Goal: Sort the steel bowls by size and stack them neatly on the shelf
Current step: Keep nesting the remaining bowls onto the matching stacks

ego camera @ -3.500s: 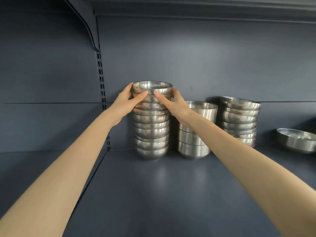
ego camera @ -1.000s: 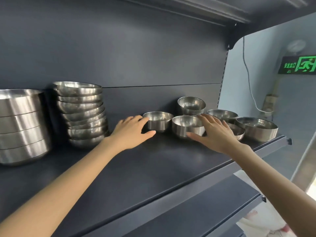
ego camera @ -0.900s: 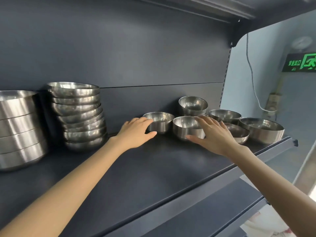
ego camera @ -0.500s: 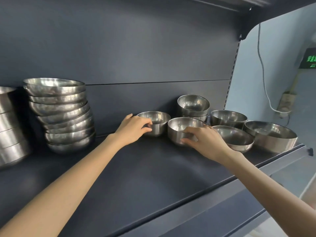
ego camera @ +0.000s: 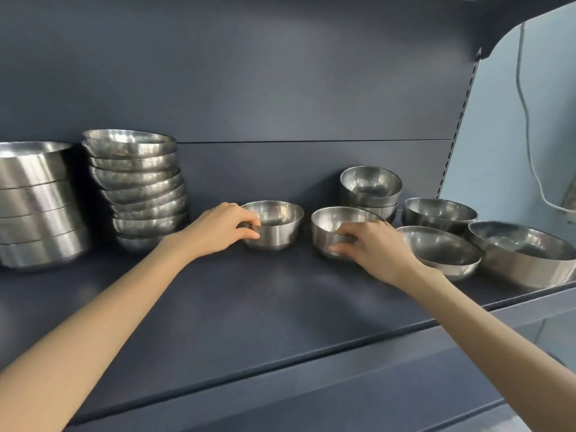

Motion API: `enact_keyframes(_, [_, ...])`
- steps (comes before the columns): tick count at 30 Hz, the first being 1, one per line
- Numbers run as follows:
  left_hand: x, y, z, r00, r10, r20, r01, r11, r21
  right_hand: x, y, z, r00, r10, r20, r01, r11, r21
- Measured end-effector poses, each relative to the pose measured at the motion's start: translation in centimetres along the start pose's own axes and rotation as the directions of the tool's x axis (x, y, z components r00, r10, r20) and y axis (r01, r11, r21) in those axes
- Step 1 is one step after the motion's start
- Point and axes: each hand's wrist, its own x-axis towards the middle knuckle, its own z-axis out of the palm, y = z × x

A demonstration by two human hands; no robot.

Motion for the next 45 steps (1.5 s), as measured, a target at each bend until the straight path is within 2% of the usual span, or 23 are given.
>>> enact_keyframes(3, [-1.2,-1.1,-0.6,1.000,-0.014,0.018,0.015,1.000,-0.023,0.1,-0.5,0.3,0.999,-0.046,0.001,0.046,0.998,0.031])
enact_keyframes(10, [-3.9,-2.9,-2.1,0.997,-0.064,0.035,0.061,0.996,0.058,1.0,-2.1,1.4,0.991,-0.137,-0.005,0.136,0.983,0.122])
enact_keyframes(15, [-5.4,-3.6,-3.0,0.994,-0.109,0.024,0.108,0.993,0.042,1.3,-2.9,1.9,0.988,-0.154,0.017,0.146,0.964,0.223])
enact_keyframes(18, [-6.4,-3.2,-2.6,0.991,-0.130,-0.040,0.131,0.990,0.046,1.5,-3.0,2.2,0.986,-0.164,0.024,0.154,0.960,0.233])
enact_keyframes(21, [-7.7,-1.5,-1.5,0.969,-0.120,-0.218,0.136,0.989,0.060,1.6,-2.8,2.6,0.985,-0.159,0.059,0.139,0.955,0.263])
enact_keyframes(23, [-8.4,0.9,-0.7,0.945,-0.064,-0.320,0.074,0.997,0.018,1.6,-2.4,2.9,0.991,-0.135,0.023,0.120,0.935,0.334])
enact_keyframes(24, [-8.7,2.2,-0.2,0.946,-0.033,-0.322,0.030,0.999,-0.016,1.6,-2.2,2.9,0.994,-0.105,0.000,0.097,0.915,0.392])
enact_keyframes(26, [-8.6,4.1,1.1,0.969,-0.034,-0.245,0.003,0.992,-0.127,1.4,-1.7,2.9,0.999,-0.041,0.006,0.031,0.850,0.527])
enact_keyframes(28, [-7.9,5.3,2.3,0.989,-0.100,-0.111,0.072,0.970,-0.233,1.3,-1.3,3.0,0.995,-0.005,0.099,-0.058,0.778,0.625])
enact_keyframes(30, [-7.0,6.3,3.3,0.986,-0.168,0.012,0.163,0.938,-0.305,1.2,-0.9,3.3,0.976,0.017,0.216,-0.160,0.728,0.667])
enact_keyframes(33, [-5.9,6.9,4.4,0.972,-0.219,0.081,0.233,0.877,-0.421,0.9,-0.1,3.8,0.953,0.066,0.297,-0.265,0.656,0.706])
enact_keyframes(39, [-4.7,8.1,5.4,0.954,-0.294,0.058,0.262,0.723,-0.639,0.9,0.5,4.3,0.950,0.091,0.299,-0.301,0.530,0.793])
enact_keyframes(45, [-4.3,9.0,5.5,0.947,-0.318,-0.049,0.185,0.663,-0.725,0.0,0.2,3.6,0.970,0.117,0.214,-0.244,0.483,0.841])
